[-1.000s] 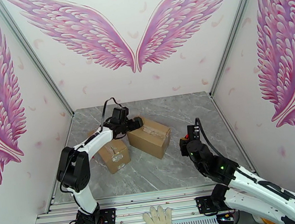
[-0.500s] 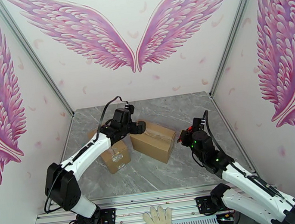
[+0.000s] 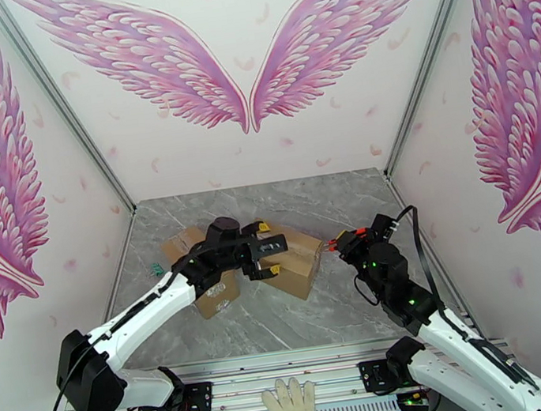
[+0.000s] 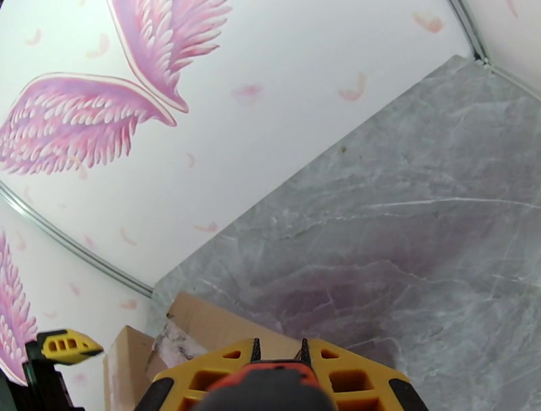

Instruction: Unpack the express box

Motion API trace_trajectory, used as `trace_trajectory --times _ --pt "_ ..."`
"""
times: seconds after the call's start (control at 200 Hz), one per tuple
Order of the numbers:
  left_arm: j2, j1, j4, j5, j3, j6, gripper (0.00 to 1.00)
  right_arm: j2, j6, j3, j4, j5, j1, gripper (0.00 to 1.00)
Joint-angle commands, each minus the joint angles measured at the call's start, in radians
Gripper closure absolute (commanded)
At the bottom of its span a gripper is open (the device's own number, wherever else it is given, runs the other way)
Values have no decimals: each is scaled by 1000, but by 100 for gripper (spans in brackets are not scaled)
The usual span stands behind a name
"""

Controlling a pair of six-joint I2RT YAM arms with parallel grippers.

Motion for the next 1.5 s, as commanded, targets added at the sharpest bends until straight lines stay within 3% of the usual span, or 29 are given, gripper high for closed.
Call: trace_trajectory --times 0.0,0.54,1.249,1.494 --pt "69 -26 -24 36 41 171 3 25 50 -14 79 -24 -12 100" --pt "206 -51 109 -1 82 190 6 52 160 -105 178 -64 -58 100" --pt "295 -24 183 -11 126 154 8 -3 410 -237 231 -318 -61 100" --pt "310 -21 175 9 129 151 10 -13 550 -287 283 -300 -63 100"
